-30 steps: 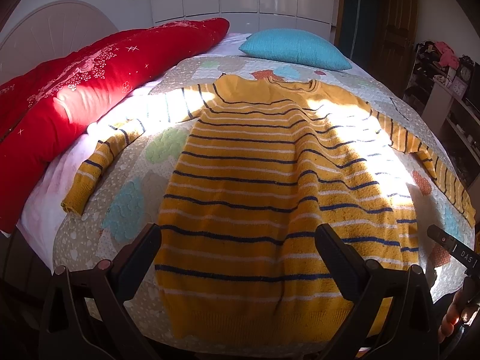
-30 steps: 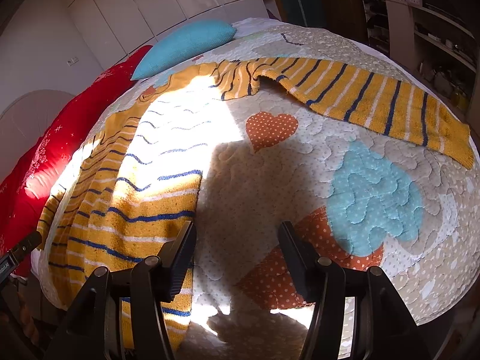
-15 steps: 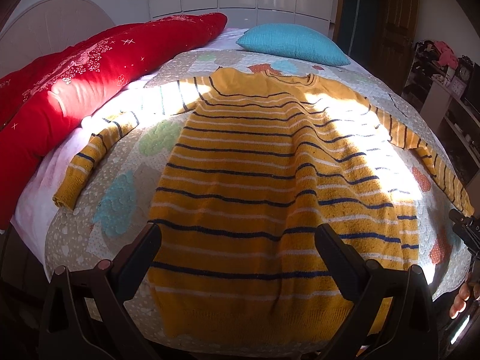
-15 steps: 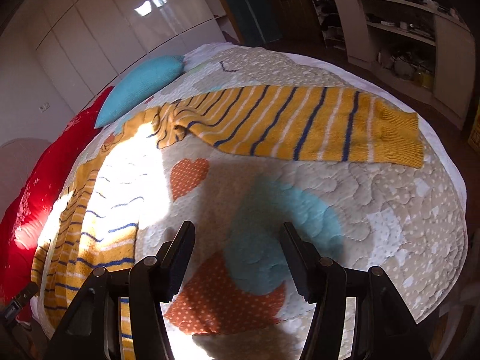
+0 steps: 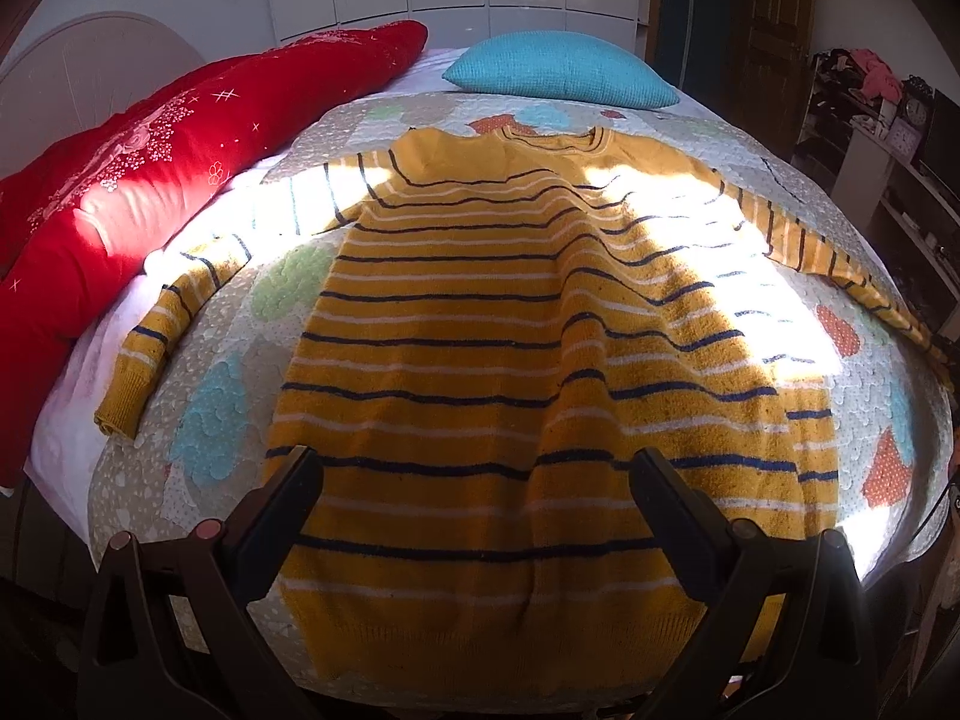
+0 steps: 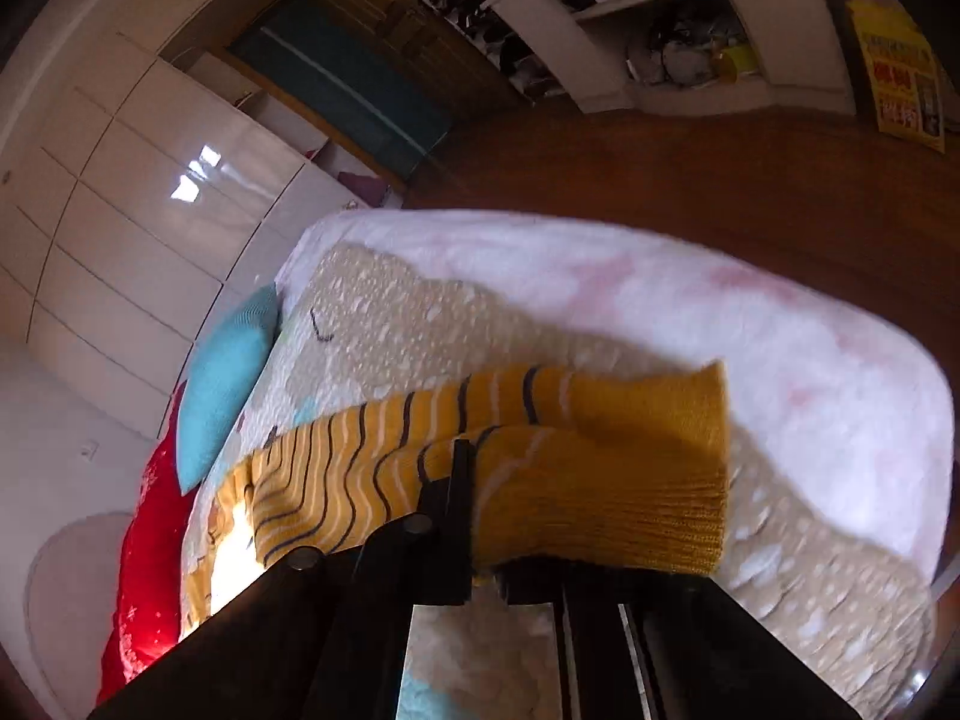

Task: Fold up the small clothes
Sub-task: 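Lift the sleeve with the right gripper and fold it across the sweater body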

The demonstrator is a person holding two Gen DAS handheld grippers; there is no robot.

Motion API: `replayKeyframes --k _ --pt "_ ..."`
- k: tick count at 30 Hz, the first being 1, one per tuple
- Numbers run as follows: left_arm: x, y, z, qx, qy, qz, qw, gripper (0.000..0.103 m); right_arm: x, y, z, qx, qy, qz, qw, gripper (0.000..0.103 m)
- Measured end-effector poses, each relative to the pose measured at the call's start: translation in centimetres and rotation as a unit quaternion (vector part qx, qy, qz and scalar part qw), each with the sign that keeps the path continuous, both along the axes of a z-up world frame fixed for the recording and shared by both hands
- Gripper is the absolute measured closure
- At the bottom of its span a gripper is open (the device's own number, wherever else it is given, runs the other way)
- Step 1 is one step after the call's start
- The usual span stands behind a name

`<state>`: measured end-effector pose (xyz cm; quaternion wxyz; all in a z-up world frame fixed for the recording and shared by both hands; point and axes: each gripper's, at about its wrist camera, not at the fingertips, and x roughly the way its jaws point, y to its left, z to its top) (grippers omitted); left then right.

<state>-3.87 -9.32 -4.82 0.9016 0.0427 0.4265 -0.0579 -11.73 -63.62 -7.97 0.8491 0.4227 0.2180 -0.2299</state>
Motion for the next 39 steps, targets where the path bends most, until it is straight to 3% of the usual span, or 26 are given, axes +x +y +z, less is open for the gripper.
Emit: replayKeyframes --k 3,5,10,14,17,21,27,32,35,36,39 --pt "0.3 1.2 0.6 -0.008 -0.009 0.013 0.9998 0.001 -0.7 -2.0 4.0 -0.069 0.007 -0.047 0.996 0.098" --pt "0.5 2.3 0.9 -0.017 -0.011 0.024 0.9995 0.001 0.1 -2.3 6.2 -0.088 0.007 -0.037 0.995 0.098" --pt "0.3 4.7 1.5 -0.033 -0.024 0.045 0.9982 0.001 5.3 2.4 10.7 -0.16 0.018 0.053 0.986 0.097" --pt "-0.2 7.1 1.8 -0.041 -0.033 0.059 0.9969 0.001 12.7 10.1 11.9 -0.19 0.022 0.16 0.968 0.098" --pt "-0.6 9.1 1.8 -0.053 -0.037 0.072 0.9953 0.001 18.5 18.5 11.7 -0.202 0.02 0.255 0.945 0.098" --pt "-0.8 12.2 1.3 -0.069 -0.038 0.096 0.9923 0.001 25.2 30.5 10.0 -0.211 0.029 0.369 0.905 0.098" --pt "-1.6 17.4 -0.2 -0.092 -0.033 0.147 0.9844 0.001 31.8 44.7 4.6 -0.25 0.078 0.462 0.848 0.097" --pt "-2.2 20.5 -1.5 -0.108 -0.027 0.173 0.9785 0.001 34.1 51.2 -0.6 -0.276 0.13 0.515 0.801 0.092" --pt "-2.4 21.5 -1.8 -0.12 -0.023 0.186 0.9749 0.001 34.5 53.8 -2.2 -0.271 0.14 0.552 0.776 0.073" --pt "-2.5 21.7 -1.9 -0.123 -0.022 0.188 0.9741 0.001 34.2 54.5 -2.3 -0.275 0.139 0.561 0.768 0.062" --pt "-2.8 22.3 -1.8 -0.128 -0.025 0.194 0.9723 0.001 32.9 55.5 -2.0 -0.289 0.13 0.573 0.755 0.057"
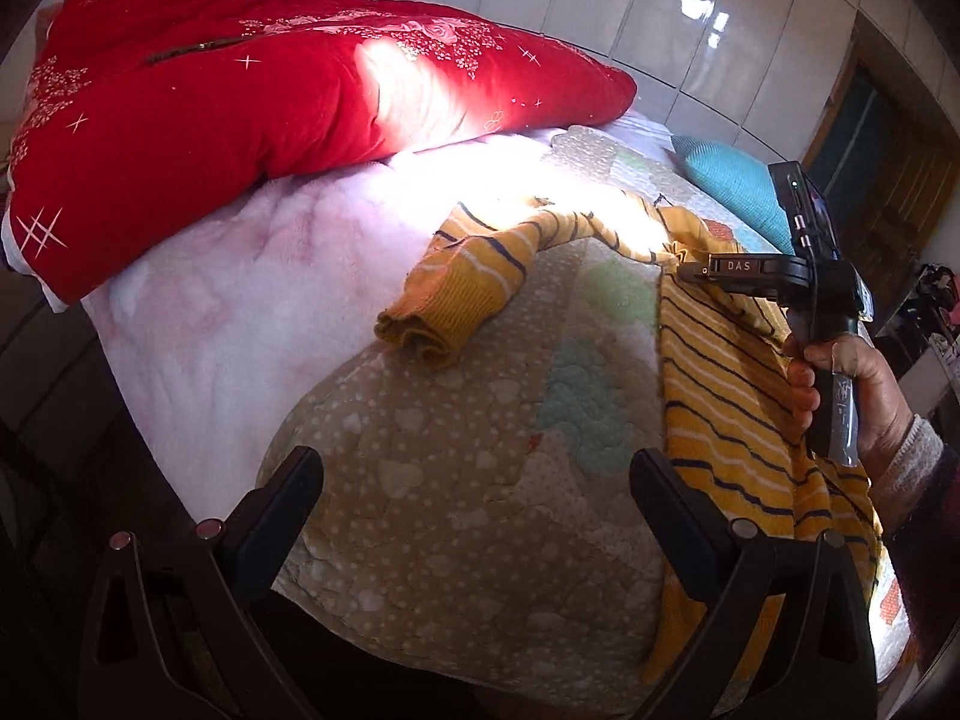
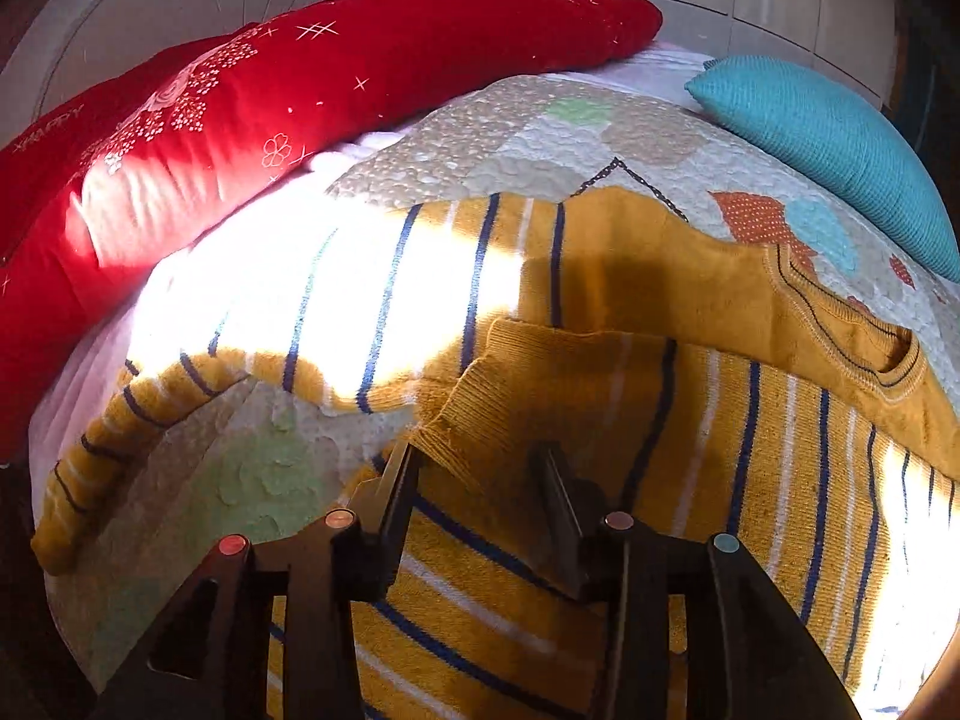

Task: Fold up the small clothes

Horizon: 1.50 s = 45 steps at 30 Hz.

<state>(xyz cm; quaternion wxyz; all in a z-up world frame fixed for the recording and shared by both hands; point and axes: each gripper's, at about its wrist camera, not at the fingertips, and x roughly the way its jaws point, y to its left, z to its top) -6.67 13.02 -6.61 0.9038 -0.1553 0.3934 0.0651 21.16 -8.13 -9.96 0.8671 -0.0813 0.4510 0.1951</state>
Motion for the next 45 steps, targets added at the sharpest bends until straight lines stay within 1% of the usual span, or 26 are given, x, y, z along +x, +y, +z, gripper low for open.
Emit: replayKeyframes --k 3,6,8,10,13,15,16,17,19,21,22,23,24,25,26,27,28,29,30,31,33,35,38,41,43,45 --pt "-0.1 1.1 0.0 -0.01 -0.002 0.013 0.9999 0.001 -1.6 -0.2 1.4 0.012 -0.008 0.004 1.0 0.057" --pt "-0.4 2.6 0.0 -0.004 -0.004 0.041 0.9991 0.001 -3.9 0.3 3.5 0.029 -0.017 0.025 0.999 0.057" --pt "-0.7 3.8 0.1 -0.007 -0.003 0.061 0.9981 0.001 -5.8 1.6 4.6 0.037 -0.021 0.055 0.998 0.055" --pt "-1.1 5.2 0.2 -0.008 -0.003 0.084 0.9965 0.001 -8.0 3.8 5.1 0.036 -0.021 0.099 0.994 0.053" --pt "-2.0 7.4 0.5 -0.007 -0.009 0.116 0.9932 0.001 -11.7 7.9 4.8 0.015 -0.033 0.173 0.984 0.053" --pt "-2.7 8.9 0.5 -0.009 -0.012 0.134 0.9908 0.001 -14.5 11.2 4.2 -0.028 -0.064 0.229 0.971 0.051" --pt "-3.0 9.6 0.5 -0.012 -0.012 0.143 0.9896 0.001 -15.9 12.8 3.7 -0.06 -0.087 0.255 0.961 0.05" --pt "-3.4 10.2 0.4 -0.015 -0.013 0.151 0.9883 0.001 -17.2 14.3 3.0 -0.092 -0.109 0.281 0.949 0.05" --pt "-4.0 11.3 0.2 -0.023 -0.015 0.166 0.9858 0.001 -19.2 16.9 1.6 -0.144 -0.137 0.329 0.923 0.049" --pt "-4.6 12.2 -0.2 -0.033 -0.014 0.175 0.9839 0.001 -20.4 18.8 0.0 -0.193 -0.167 0.359 0.898 0.049" --pt "-4.8 12.6 -0.4 -0.039 -0.013 0.178 0.9832 0.001 -20.7 19.6 -0.8 -0.213 -0.18 0.369 0.887 0.049" --pt "-5.0 12.8 -0.6 -0.044 -0.012 0.179 0.9827 0.001 -20.8 20.4 -1.4 -0.227 -0.19 0.376 0.878 0.049" --pt "-5.0 12.9 -0.7 -0.049 -0.011 0.18 0.9824 0.001 -20.6 21.2 -2.0 -0.237 -0.195 0.381 0.872 0.049" --pt "-5.0 13.0 -0.8 -0.052 -0.011 0.179 0.9824 0.001 -20.4 21.9 -2.5 -0.241 -0.197 0.382 0.87 0.05" --pt "-5.0 13.0 -0.8 -0.053 -0.011 0.178 0.9826 0.001 -20.1 22.5 -2.8 -0.238 -0.191 0.379 0.873 0.055" --pt "-5.1 13.0 -0.8 -0.053 -0.011 0.176 0.9828 0.001 -19.5 22.9 -2.7 -0.225 -0.173 0.377 0.882 0.079" --pt "-5.0 12.9 -0.7 -0.053 -0.012 0.175 0.983 0.001 -18.7 23.2 -2.4 -0.206 -0.149 0.369 0.894 0.087" --pt "-5.0 12.7 -0.6 -0.054 -0.013 0.174 0.9832 0.001 -18.2 23.4 -1.9 -0.188 -0.137 0.351 0.907 0.09" --pt "-4.9 12.6 -0.5 -0.054 -0.014 0.171 0.9836 0.001 -17.5 23.5 -1.1 -0.166 -0.133 0.338 0.917 0.093" --pt "-4.9 12.4 -0.3 -0.054 -0.016 0.169 0.984 0.001 -16.9 23.2 0.1 -0.143 -0.133 0.323 0.926 0.094" --pt "-4.7 11.9 0.0 -0.052 -0.019 0.163 0.985 0.001 -15.5 21.7 3.2 -0.085 -0.134 0.287 0.945 0.094" --pt "-4.5 11.5 0.2 -0.052 -0.021 0.156 0.9863 0.001 -13.7 18.9 6.8 -0.041 -0.144 0.243 0.958 0.094" --pt "-4.0 10.5 0.6 -0.049 -0.026 0.143 0.9882 0.001 -10.6 12.1 11.5 0.007 -0.152 0.162 0.975 0.094" --pt "-3.2 9.4 0.6 -0.048 -0.024 0.126 0.9906 0.001 -7.0 2.5 14.8 0.061 -0.134 0.048 0.988 0.094" --pt "-2.6 8.5 0.5 -0.048 -0.021 0.113 0.9922 0.001 -5.2 -4.9 15.8 0.11 -0.11 -0.031 0.987 0.093" --pt "-1.9 7.5 0.6 -0.046 -0.018 0.1 0.9938 0.001 -4.5 -12.0 15.7 0.159 -0.085 -0.106 0.978 0.093"
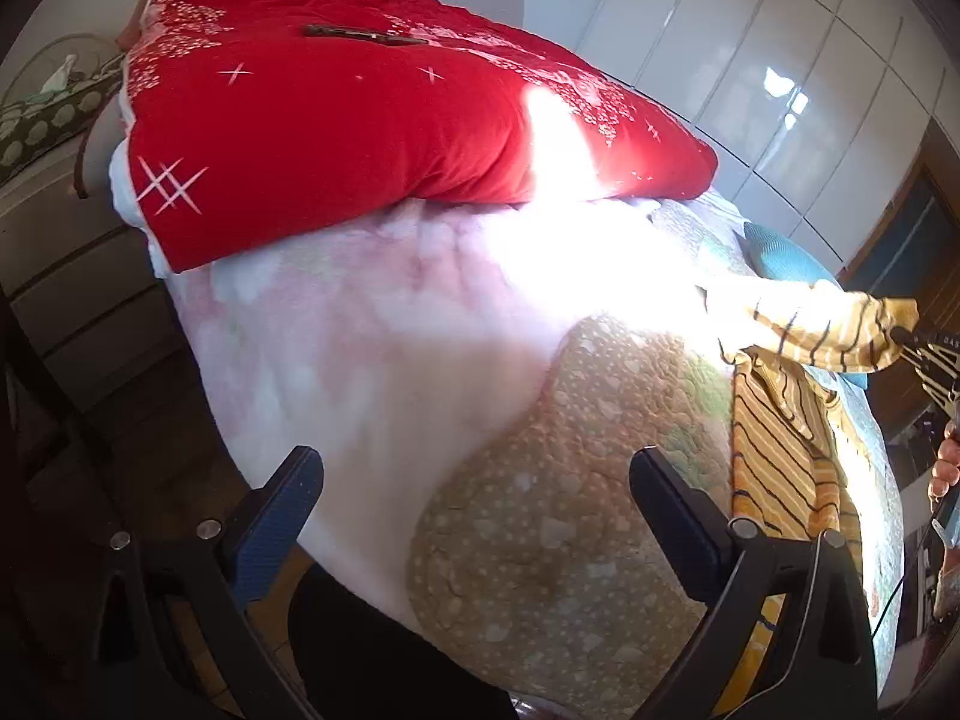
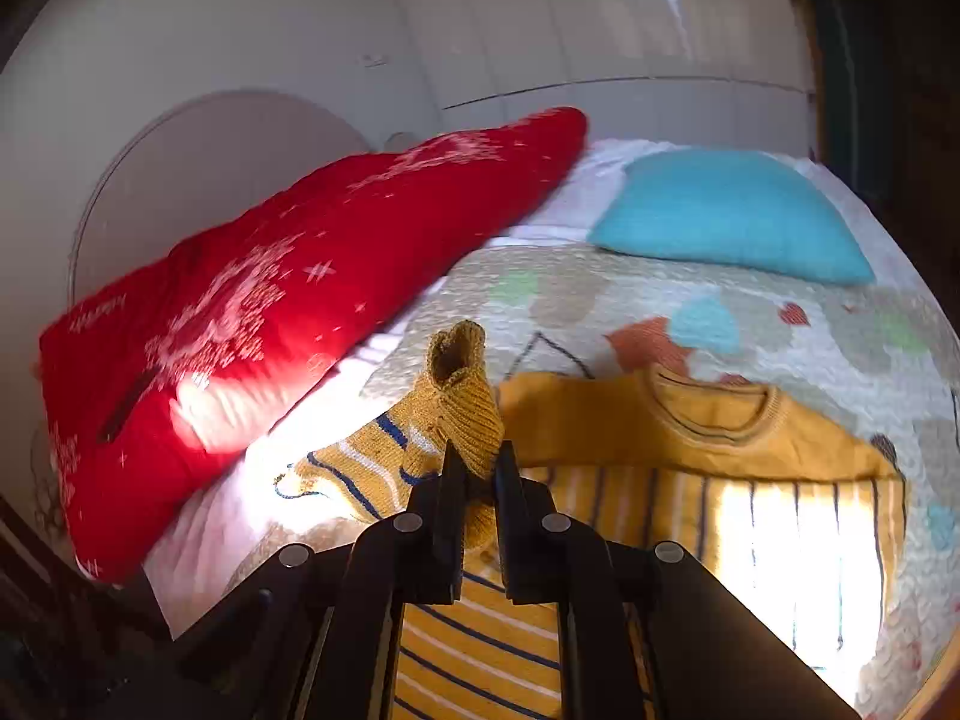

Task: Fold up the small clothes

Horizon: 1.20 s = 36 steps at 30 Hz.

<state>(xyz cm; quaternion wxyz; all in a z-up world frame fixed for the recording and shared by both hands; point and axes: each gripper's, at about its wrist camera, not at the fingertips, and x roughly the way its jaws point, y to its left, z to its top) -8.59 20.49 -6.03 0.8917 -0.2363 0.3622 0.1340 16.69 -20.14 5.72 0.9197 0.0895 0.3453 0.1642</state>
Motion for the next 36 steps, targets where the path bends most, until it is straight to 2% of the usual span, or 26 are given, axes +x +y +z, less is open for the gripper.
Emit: replayKeyframes --k 2,5,6,8,9,12,14,17,23,27,30,33,34,36 --pt "0.7 -1.2 0.1 0.007 0.001 -0.013 0.9999 0.001 -0.2 -6.3 -1.0 0.046 0.025 -0.056 0.997 0.093" --pt "1.7 -2.9 0.6 0.016 0.004 -0.034 0.9993 0.001 -1.2 -13.0 -3.7 0.074 0.057 -0.123 0.988 0.093" --pt "2.0 -3.6 0.7 0.018 0.005 -0.041 0.999 0.001 -1.5 -14.7 -4.9 0.08 0.072 -0.141 0.984 0.09" --pt "2.5 -4.7 1.1 0.025 0.005 -0.056 0.9981 0.001 -2.2 -17.3 -7.2 0.084 0.1 -0.177 0.975 0.086" --pt "2.8 -5.3 1.4 0.03 0.005 -0.063 0.9976 0.001 -2.6 -18.5 -8.3 0.089 0.114 -0.186 0.972 0.081" --pt "3.4 -7.1 2.1 0.047 0.002 -0.085 0.9953 0.001 -3.7 -19.8 -9.6 0.068 0.117 -0.194 0.972 0.074" --pt "3.9 -8.4 2.3 0.061 0.002 -0.099 0.9932 0.001 -4.5 -19.9 -9.4 0.047 0.102 -0.198 0.974 0.065" --pt "4.6 -10.1 2.2 0.071 0.007 -0.12 0.9903 0.001 -5.3 -18.9 -8.3 0.019 0.073 -0.191 0.979 0.063" --pt "5.8 -12.6 1.6 0.063 0.014 -0.15 0.9865 0.001 -1.8 -12.5 -6.2 -0.058 0.03 -0.099 0.993 0.064" --pt "6.2 -13.3 1.1 0.061 0.02 -0.159 0.9852 0.001 4.2 -9.7 -7.3 -0.059 0.064 -0.057 0.995 0.064" --pt "6.2 -13.2 0.6 0.054 0.025 -0.162 0.985 0.001 6.9 -7.5 -9.1 -0.065 0.097 -0.028 0.993 0.064" --pt "6.2 -12.8 0.0 0.057 0.031 -0.167 0.9838 0.001 6.1 -5.2 -9.3 -0.066 0.081 0.014 0.994 0.061" --pt "6.4 -12.6 -0.3 0.058 0.033 -0.168 0.9835 0.001 5.5 -4.6 -9.2 -0.074 0.07 0.025 0.994 0.053" --pt "6.8 -12.4 -0.8 0.056 0.036 -0.168 0.9835 0.001 4.3 -3.0 -9.3 -0.106 0.05 0.049 0.992 0.046"
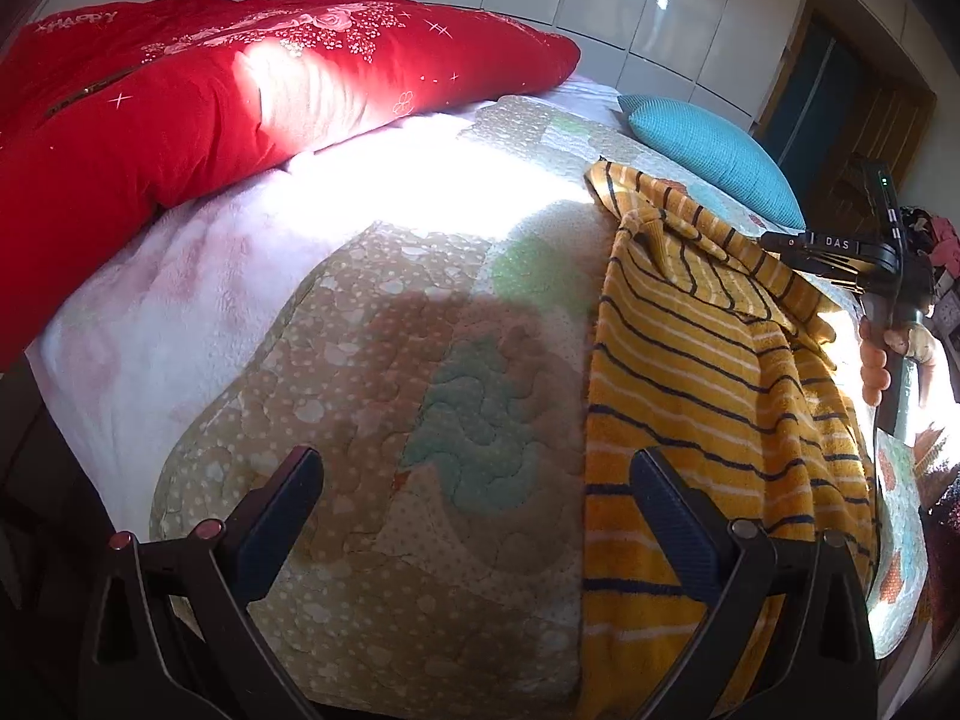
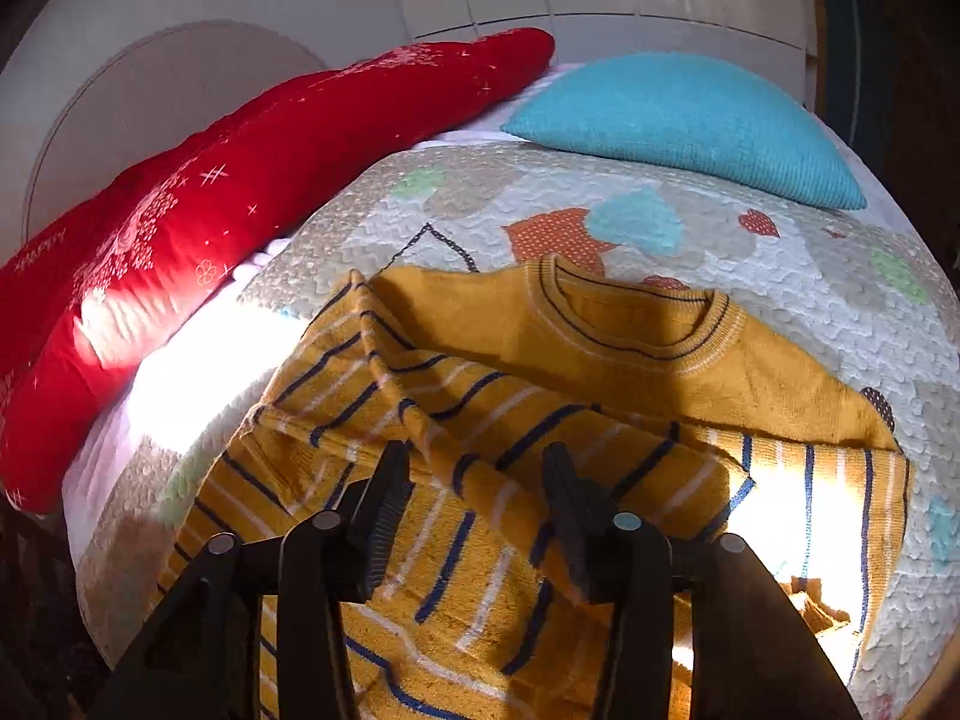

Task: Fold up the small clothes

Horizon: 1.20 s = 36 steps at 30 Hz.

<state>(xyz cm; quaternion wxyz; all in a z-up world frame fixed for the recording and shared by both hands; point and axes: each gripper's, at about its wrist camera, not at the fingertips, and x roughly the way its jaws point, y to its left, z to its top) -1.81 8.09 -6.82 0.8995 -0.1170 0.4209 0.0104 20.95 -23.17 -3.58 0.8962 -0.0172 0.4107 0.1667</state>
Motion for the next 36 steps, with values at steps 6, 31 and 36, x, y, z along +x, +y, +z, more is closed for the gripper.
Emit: replayKeyframes --k 6,31,36 --pt "0.5 0.0 -0.8 -0.013 0.008 0.0 0.9999 0.001 0.5 2.2 -2.1 -0.165 0.005 0.017 0.986 0.099" --pt "-0.6 0.9 -1.2 -0.041 0.006 0.004 0.9991 0.001 3.5 1.3 -5.5 0.288 0.143 -0.15 0.935 0.075" --pt "-1.1 2.0 -1.7 -0.055 0.01 0.018 0.9983 0.001 3.9 2.4 -5.9 0.319 0.15 -0.155 0.923 0.097"
